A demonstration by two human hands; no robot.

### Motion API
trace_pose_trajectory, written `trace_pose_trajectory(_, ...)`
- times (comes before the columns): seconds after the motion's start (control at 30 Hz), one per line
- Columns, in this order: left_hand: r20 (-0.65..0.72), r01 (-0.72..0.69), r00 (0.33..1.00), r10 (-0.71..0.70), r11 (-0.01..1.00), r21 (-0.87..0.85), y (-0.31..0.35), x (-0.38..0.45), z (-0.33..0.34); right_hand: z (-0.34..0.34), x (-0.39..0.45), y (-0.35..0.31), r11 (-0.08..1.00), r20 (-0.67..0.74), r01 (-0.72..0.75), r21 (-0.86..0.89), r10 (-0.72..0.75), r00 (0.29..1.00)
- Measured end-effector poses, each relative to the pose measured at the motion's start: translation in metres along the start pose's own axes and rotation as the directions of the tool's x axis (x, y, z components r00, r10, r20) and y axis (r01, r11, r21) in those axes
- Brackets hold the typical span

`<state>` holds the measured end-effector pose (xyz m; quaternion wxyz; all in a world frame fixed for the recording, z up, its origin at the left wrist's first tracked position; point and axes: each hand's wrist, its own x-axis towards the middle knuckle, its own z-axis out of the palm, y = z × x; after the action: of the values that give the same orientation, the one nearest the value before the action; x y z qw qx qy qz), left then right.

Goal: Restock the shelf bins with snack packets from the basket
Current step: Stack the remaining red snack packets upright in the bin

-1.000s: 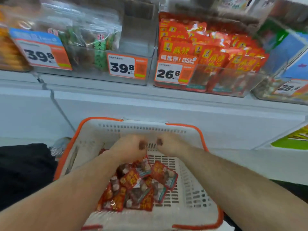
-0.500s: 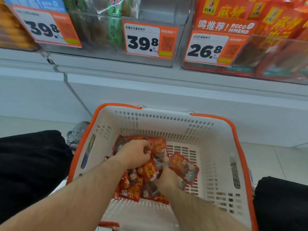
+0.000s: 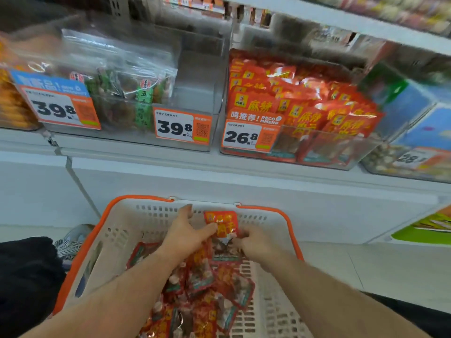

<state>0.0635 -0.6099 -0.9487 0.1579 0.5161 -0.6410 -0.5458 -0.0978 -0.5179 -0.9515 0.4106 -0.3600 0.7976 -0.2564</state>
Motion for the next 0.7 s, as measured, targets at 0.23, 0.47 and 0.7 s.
trace_pose_trajectory(0.23,0.102,-0.219,0.965,0.242,0.956,-0.195,0.071,-0.012,0.026,-0.081,-0.042,-0.050,0.989,-0.125,0.129,0.073,-0.120,0.985)
trace_pose_trajectory(0.47,0.113,-0.462,0.878,0.466,0.885,-0.062,0.127,-0.019,0.025,-0.129,-0.080,-0.091,0.845,-0.382,0.296,-0.446,-0.479,0.790)
trace_pose_trajectory(0.7,0.098,-0.695,0.719,0.688,0.710,0.113,0.189,-0.029,0.018,-0.158,-0.099,-0.116,0.694,-0.393,0.356,-0.626,-0.675,0.625)
